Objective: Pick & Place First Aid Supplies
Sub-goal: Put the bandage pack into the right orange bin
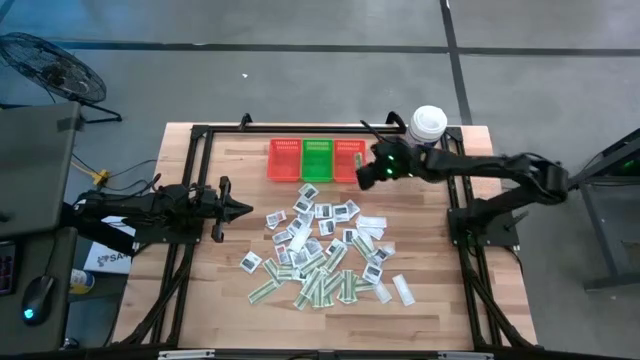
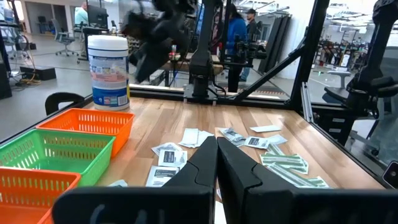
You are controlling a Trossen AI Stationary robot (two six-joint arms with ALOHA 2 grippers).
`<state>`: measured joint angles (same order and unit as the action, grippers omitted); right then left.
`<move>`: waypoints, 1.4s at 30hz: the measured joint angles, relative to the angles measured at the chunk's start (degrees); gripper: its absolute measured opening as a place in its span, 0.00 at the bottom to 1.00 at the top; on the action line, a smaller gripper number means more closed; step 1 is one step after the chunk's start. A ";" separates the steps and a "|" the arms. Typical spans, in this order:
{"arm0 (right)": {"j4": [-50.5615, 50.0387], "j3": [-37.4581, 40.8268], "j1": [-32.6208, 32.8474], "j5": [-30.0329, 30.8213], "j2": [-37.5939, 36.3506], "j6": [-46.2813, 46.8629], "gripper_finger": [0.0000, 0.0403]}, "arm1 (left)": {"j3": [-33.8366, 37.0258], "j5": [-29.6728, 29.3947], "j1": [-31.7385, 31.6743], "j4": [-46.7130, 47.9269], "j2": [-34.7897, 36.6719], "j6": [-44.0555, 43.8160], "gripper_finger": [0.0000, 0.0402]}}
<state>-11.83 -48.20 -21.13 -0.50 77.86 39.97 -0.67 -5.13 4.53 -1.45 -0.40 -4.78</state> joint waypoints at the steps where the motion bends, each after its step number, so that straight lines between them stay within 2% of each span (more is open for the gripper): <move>1: -0.22 -1.42 -0.61 0.09 2.06 -0.06 0.00 | 0.00 0.00 0.00 -0.01 0.00 0.00 0.00; 10: -5.28 -12.21 -4.77 0.18 16.43 0.01 0.00 | 0.00 0.00 -0.02 0.00 0.00 0.00 0.00; 19: -9.05 -14.30 -5.54 0.43 20.86 2.51 0.03 | 0.00 0.00 -0.02 0.00 0.02 0.00 0.00; 34: -9.39 -14.30 -5.52 -0.81 20.86 4.78 0.38 | 0.00 0.00 -0.01 -0.02 0.01 -0.01 0.00; 39: -8.50 -14.30 -5.52 -1.27 20.86 5.03 0.46 | 0.00 0.00 0.00 0.00 0.02 0.00 0.00; 42: -8.04 -14.30 -5.49 0.50 20.45 5.02 0.49 | 0.00 0.00 0.00 0.00 0.01 0.00 0.00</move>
<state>-19.86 -62.50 -26.63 0.00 98.31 44.99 -0.67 -5.13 4.54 -1.45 -0.40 -4.78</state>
